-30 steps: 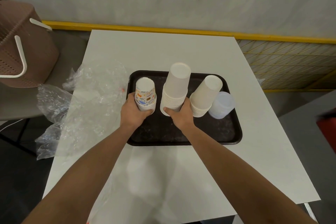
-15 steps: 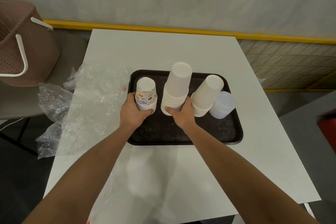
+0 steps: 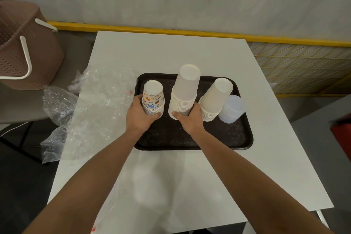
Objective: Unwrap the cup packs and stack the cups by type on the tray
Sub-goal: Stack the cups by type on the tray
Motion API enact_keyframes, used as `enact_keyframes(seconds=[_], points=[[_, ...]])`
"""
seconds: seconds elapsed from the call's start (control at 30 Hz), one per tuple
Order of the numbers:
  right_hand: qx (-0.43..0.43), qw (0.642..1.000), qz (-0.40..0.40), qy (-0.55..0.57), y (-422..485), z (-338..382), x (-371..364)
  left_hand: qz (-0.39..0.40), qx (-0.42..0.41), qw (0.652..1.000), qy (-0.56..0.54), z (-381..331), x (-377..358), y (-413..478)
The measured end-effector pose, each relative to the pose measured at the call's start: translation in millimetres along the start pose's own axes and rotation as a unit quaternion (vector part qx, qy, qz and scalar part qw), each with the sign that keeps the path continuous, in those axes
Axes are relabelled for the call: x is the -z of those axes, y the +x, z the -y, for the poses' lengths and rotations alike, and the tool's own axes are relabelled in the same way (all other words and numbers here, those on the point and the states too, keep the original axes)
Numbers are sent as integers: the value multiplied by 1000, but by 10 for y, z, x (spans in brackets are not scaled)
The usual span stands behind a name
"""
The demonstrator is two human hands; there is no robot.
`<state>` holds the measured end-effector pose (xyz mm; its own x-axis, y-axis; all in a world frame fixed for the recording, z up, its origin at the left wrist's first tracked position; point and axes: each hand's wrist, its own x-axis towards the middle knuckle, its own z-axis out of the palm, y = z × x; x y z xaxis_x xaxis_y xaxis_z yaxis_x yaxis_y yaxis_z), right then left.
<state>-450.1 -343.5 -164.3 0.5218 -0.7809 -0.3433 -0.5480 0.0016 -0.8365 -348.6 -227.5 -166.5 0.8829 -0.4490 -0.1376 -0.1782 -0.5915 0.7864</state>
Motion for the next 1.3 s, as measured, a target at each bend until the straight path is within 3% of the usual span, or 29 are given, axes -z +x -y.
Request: enact_keyframes(seconds=[0.67, 1.0, 1.3], points=[[1, 999, 0, -44, -494, -67, 218, -64, -40, 997, 7, -68, 257, -419], [79, 994, 59, -47, -935, 108, 150, -136, -106, 985, -30, -174, 583, -945], [101, 983, 142, -60, -1308, 176, -242, -108, -151, 978, 91, 208, 1025, -1353]])
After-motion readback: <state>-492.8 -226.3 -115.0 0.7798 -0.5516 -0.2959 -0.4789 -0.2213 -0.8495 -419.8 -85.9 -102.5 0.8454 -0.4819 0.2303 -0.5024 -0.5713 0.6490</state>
